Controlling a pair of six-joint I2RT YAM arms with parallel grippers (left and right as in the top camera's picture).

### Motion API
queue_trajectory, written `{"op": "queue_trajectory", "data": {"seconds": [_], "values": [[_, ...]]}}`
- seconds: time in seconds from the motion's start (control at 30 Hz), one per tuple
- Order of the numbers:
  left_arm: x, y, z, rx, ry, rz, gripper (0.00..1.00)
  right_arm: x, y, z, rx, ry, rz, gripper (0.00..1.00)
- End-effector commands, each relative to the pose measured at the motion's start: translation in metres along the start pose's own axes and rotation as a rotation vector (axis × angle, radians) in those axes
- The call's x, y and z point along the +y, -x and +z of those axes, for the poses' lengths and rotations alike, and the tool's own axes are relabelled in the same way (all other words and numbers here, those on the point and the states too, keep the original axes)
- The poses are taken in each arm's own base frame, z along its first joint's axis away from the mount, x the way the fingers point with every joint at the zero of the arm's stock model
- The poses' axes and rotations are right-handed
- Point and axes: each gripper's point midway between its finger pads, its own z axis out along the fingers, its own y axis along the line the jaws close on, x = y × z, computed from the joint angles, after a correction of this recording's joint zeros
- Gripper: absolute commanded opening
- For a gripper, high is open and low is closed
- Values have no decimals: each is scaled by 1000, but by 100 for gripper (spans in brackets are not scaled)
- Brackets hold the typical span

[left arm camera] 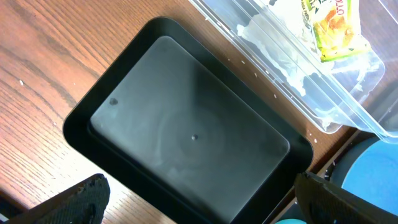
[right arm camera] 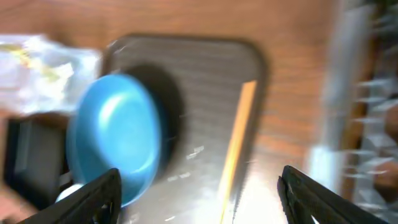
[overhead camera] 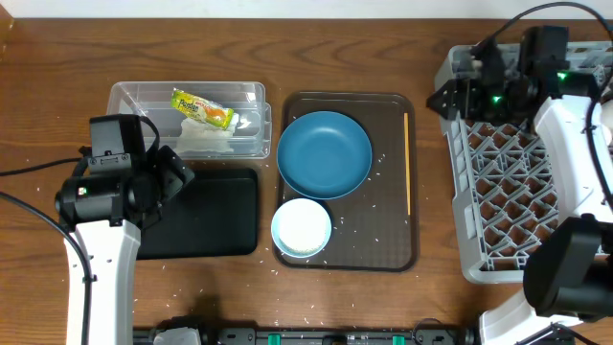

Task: Sort waste into correct bins and load items into the dishwasher rack
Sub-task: 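Return the right gripper to the tray and pinch the second chopstick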

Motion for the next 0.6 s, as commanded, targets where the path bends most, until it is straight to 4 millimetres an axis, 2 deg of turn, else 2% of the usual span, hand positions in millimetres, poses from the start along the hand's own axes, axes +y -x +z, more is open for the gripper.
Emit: {"op": "queue_trajectory", "data": {"seconds": [0.0, 0.1, 0.2, 0.4, 0.57], "values": [[0, 3, -2, -5, 0, -7, 98, 38, -14, 9, 60, 97, -31, 78], [0, 3, -2, -5, 0, -7, 98, 25, -31, 22, 133, -101, 10, 79], [0, 3, -2, -5, 0, -7, 98, 11, -44, 31, 154, -331, 67, 84], [0, 3, -2, -5, 0, -7, 98, 20, -65, 62, 146, -463, 47, 90], [0, 3, -2, -5, 0, -7, 98, 1, -74, 77, 89, -577, 58, 90]]}}
